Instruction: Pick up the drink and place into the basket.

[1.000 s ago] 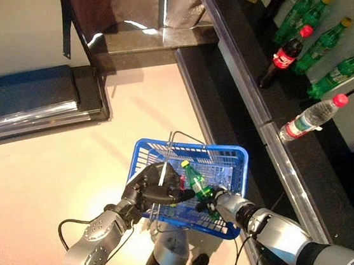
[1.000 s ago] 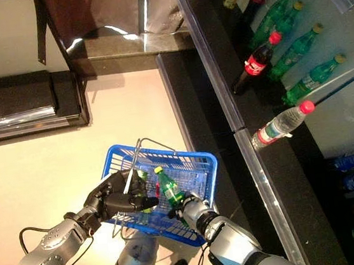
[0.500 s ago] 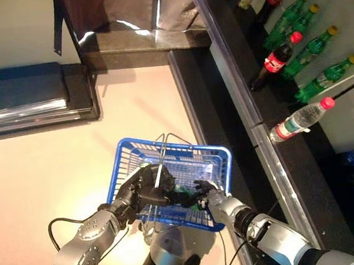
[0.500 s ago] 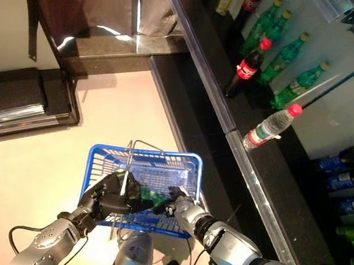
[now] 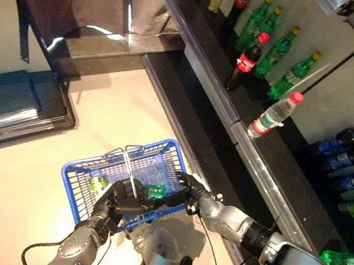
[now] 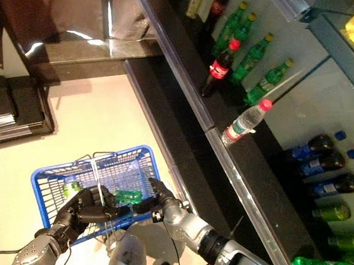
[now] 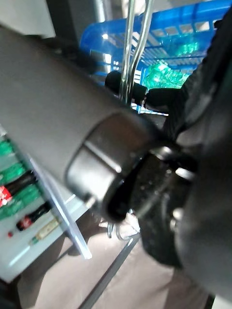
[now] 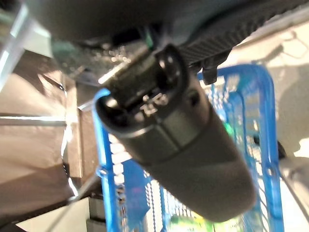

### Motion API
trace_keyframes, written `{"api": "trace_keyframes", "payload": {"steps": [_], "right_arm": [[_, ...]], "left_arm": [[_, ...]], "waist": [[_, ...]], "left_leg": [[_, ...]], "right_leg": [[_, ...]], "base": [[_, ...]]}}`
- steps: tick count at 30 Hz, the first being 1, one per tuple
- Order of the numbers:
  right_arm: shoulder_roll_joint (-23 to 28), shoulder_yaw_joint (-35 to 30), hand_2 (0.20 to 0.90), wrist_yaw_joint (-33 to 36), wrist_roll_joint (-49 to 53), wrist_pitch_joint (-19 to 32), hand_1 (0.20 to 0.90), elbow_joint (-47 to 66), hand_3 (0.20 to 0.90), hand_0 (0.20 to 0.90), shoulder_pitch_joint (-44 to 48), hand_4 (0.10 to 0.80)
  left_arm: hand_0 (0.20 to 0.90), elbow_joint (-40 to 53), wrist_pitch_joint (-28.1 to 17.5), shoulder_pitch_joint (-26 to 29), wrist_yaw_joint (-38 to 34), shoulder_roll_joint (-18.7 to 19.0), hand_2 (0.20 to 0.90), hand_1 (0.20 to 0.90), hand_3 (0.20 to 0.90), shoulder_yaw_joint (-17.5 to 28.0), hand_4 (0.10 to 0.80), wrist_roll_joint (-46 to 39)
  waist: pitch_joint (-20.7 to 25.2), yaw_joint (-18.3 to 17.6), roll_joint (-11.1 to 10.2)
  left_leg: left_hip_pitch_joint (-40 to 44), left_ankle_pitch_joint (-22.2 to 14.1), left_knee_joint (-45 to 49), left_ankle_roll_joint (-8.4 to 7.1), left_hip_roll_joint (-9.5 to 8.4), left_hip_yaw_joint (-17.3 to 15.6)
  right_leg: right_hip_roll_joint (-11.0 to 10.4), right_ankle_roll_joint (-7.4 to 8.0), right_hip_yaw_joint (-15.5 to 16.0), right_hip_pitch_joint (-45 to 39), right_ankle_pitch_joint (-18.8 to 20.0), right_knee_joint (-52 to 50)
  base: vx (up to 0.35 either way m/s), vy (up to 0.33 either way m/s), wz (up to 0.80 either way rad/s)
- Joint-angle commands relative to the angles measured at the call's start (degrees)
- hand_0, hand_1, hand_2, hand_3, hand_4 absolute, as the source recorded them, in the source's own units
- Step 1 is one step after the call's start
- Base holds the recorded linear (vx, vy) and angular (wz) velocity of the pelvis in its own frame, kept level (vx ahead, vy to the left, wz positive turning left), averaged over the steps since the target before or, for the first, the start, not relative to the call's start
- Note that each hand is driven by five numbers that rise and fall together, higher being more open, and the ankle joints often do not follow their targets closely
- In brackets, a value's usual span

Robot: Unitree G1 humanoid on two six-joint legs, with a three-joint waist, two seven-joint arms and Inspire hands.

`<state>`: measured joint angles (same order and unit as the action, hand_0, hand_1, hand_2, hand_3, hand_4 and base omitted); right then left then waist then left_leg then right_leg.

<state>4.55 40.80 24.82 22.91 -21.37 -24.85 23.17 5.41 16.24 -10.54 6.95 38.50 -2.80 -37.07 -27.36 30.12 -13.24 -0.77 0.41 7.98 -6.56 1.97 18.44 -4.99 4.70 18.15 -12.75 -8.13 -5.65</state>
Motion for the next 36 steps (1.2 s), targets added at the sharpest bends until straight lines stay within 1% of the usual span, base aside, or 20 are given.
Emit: {"api": "trace_keyframes", "payload": {"steps": [1,7,10,12,15,16,18,20,22,23,24,25,26,28,32,33,35,36], "right_arm": [[3.47,0.97,0.900,-1.81,-2.39,2.41,0.900,11.03,0.900,0.900,-1.44,0.800],[8.97,-2.12,0.900,-6.29,-2.74,2.22,0.900,20.46,0.900,0.900,-9.44,0.800],[11.39,-4.12,0.900,-10.08,-1.20,4.32,0.900,25.31,0.900,0.900,-13.92,0.800],[13.86,-6.05,0.900,-13.27,1.02,6.55,0.900,29.20,0.900,0.900,-18.24,0.800],[14.77,-7.56,0.900,-15.19,3.43,7.81,0.900,30.49,0.900,0.900,-21.18,0.800],[15.11,-8.75,0.900,-16.36,5.01,9.16,0.900,30.62,0.900,0.900,-23.83,0.800],[15.33,-10.39,0.900,-17.54,5.61,10.31,0.900,30.42,0.900,0.900,-27.09,0.800],[15.63,-12.51,0.900,-19.07,3.48,10.93,0.900,29.04,0.900,0.900,-29.87,0.800],[16.20,-14.12,0.900,-19.06,4.81,11.50,0.900,27.75,0.900,0.900,-32.43,0.800],[15.96,-15.14,0.900,-18.80,3.07,11.84,0.900,26.26,0.900,0.900,-33.18,0.800],[16.23,-16.59,0.900,-18.84,-1.77,13.25,0.900,23.05,0.900,0.900,-34.25,0.800],[16.31,-16.77,0.900,-18.48,-2.64,13.03,0.900,22.64,0.900,0.900,-34.38,0.800],[16.92,-17.73,0.900,-18.43,-5.91,12.35,0.900,19.80,0.900,0.900,-35.24,0.800],[17.10,-18.19,0.900,-18.51,-5.68,11.83,0.900,18.17,0.900,0.900,-35.86,0.800],[15.12,-19.45,0.900,-17.72,-8.81,12.29,0.900,4.61,0.900,0.900,-36.22,0.800],[14.79,-19.63,0.900,-17.72,-9.26,12.41,0.900,3.25,0.900,0.900,-36.18,0.800],[12.63,-21.00,0.900,-17.84,-8.50,11.95,0.900,-4.62,0.900,0.900,-35.24,0.800],[12.12,-21.30,0.900,-17.51,-8.41,11.25,0.900,-5.91,0.900,0.900,-34.90,0.800]], "left_arm": [[0.300,16.62,-17.15,1.45,6.59,-5.28,0.300,0.300,0.200,2.31,0.100,-2.25],[0.300,13.50,-19.00,-2.06,5.87,-6.28,0.300,0.300,0.200,3.76,0.100,-1.04],[0.300,11.75,-20.64,-3.72,4.86,-6.78,0.300,0.300,0.200,3.67,0.100,0.81],[0.300,9.68,-22.82,-5.31,3.87,-6.99,0.300,0.300,0.200,3.66,0.100,2.18],[0.300,8.13,-23.87,-6.25,2.87,-7.36,0.300,0.300,0.200,3.53,0.100,2.58],[0.300,6.16,-24.73,-7.09,1.81,-7.80,0.300,0.300,0.200,3.26,0.100,3.32],[0.300,2.96,-26.83,-7.92,0.65,-8.46,0.300,0.300,0.200,2.38,0.100,4.35],[0.300,-0.14,-28.64,-8.71,-0.94,-8.90,0.300,0.300,0.200,1.62,0.100,5.30],[0.300,-3.67,-29.88,-8.83,-2.70,-9.54,0.300,0.300,0.200,0.69,0.100,5.00],[0.300,-5.48,-30.72,-8.86,-3.14,-9.65,0.300,0.300,0.200,0.51,0.100,4.84],[0.300,-8.82,-31.89,-8.34,-4.12,-10.07,0.300,0.300,0.200,-0.15,0.100,3.96],[0.300,-9.21,-31.71,-8.22,-4.36,-10.13,0.300,0.300,0.200,-0.25,0.100,3.75],[0.300,-11.90,-32.00,-7.49,-6.58,-10.74,0.300,0.300,0.200,-1.39,0.100,3.39],[0.300,-13.61,-31.78,-6.95,-7.71,-11.09,0.300,0.300,0.200,-1.93,0.100,3.05],[0.300,-24.82,-33.38,-4.63,-10.40,-14.50,0.300,0.300,0.200,-4.22,0.100,1.79],[0.300,-25.81,-33.36,-4.48,-10.65,-14.83,0.300,0.300,0.200,-4.37,0.100,1.54],[0.300,-31.91,-33.28,-3.09,-11.56,-17.26,0.300,0.300,0.200,-4.61,0.100,-0.50],[0.300,-32.91,-32.92,-2.73,-11.77,-17.71,0.300,0.300,0.200,-4.66,0.100,-1.34]], "waist": [[8.78,-5.47,0.50],[10.88,-8.01,0.13],[12.01,-9.44,0.07],[13.24,-10.92,0.36],[14.06,-11.96,0.83],[14.82,-13.00,1.29],[15.70,-14.52,1.79],[16.44,-16.19,2.57],[17.26,-18.07,3.61],[17.56,-18.94,4.04],[18.16,-20.48,4.88],[18.25,-20.66,5.01],[18.65,-22.05,5.83],[18.85,-22.79,6.32],[18.93,-25.78,7.55],[18.95,-25.99,7.61],[19.13,-27.29,7.93],[19.11,-27.50,7.98]], "left_leg": [[3.63,1.92,-4.81,5.84,-0.31,-1.87],[5.42,2.02,-6.74,5.92,0.41,-3.51],[6.18,2.04,-7.54,5.87,0.83,-4.47],[6.84,1.95,-8.31,5.88,1.04,-5.49],[7.26,1.87,-8.82,5.86,1.23,-6.28],[7.39,1.86,-9.12,5.83,1.38,-7.10],[7.65,1.80,-9.56,5.78,1.61,-8.27],[7.87,1.98,-10.23,5.76,1.85,-9.54],[7.86,2.34,-10.98,5.68,2.11,-10.95],[7.78,2.47,-11.25,5.63,2.22,-11.75],[7.46,2.61,-11.58,5.58,2.32,-13.12],[7.38,2.61,-11.59,5.57,2.34,-13.35],[7.02,2.65,-11.76,5.47,2.39,-14.61],[6.79,2.63,-11.80,5.43,2.36,-15.40],[7.14,1.15,-11.14,5.43,2.13,-18.73],[7.15,1.01,-10.97,5.44,2.12,-19.00],[7.29,0.13,-9.87,5.74,1.95,-20.43],[7.32,-0.15,-9.55,5.84,1.88,-20.73]], "right_leg": [[0.29,1.25,-3.39,2.05,9.13,-0.50],[0.53,1.58,-4.54,1.63,9.18,0.48],[0.60,1.77,-5.13,1.43,9.24,1.03],[0.51,2.01,-5.77,1.45,9.19,1.46],[0.41,2.10,-6.20,1.57,9.07,1.63],[0.23,2.20,-6.53,1.76,9.03,1.77],[0.02,2.38,-7.11,1.95,9.02,2.07],[-0.21,2.56,-7.77,2.37,9.02,2.21],[-0.51,2.78,-8.54,2.92,9.08,2.53],[-0.65,2.81,-8.99,3.17,9.12,2.76],[-0.91,2.87,-9.90,3.88,9.32,3.11],[-0.94,2.87,-10.06,4.03,9.35,3.14],[-1.37,2.97,-10.80,4.57,9.58,3.68],[-1.60,3.00,-11.33,4.96,9.75,3.99],[-2.55,3.05,-13.49,5.48,9.80,4.84],[-2.62,3.05,-13.64,5.52,9.84,4.88],[-2.98,3.05,-14.82,5.76,10.16,5.00],[-3.04,3.06,-15.17,5.81,10.19,5.00]], "base": [[-0.029,-0.001,-0.07],[-0.043,0.003,-0.15],[-0.081,0.002,-0.13],[-0.101,0.029,-0.26],[-0.086,0.046,-0.25],[-0.123,0.071,-0.26],[-0.147,0.082,-0.32],[-0.154,0.090,-0.40],[-0.175,0.122,-0.35],[-0.235,0.174,-0.43],[-0.185,0.135,-0.47],[-0.226,0.179,-0.56],[-0.175,0.138,-0.44],[-0.133,0.110,-0.34],[-0.125,0.107,-0.38],[-0.118,0.097,-0.30],[-0.072,0.085,-0.21],[-0.047,0.086,-0.27]]}}
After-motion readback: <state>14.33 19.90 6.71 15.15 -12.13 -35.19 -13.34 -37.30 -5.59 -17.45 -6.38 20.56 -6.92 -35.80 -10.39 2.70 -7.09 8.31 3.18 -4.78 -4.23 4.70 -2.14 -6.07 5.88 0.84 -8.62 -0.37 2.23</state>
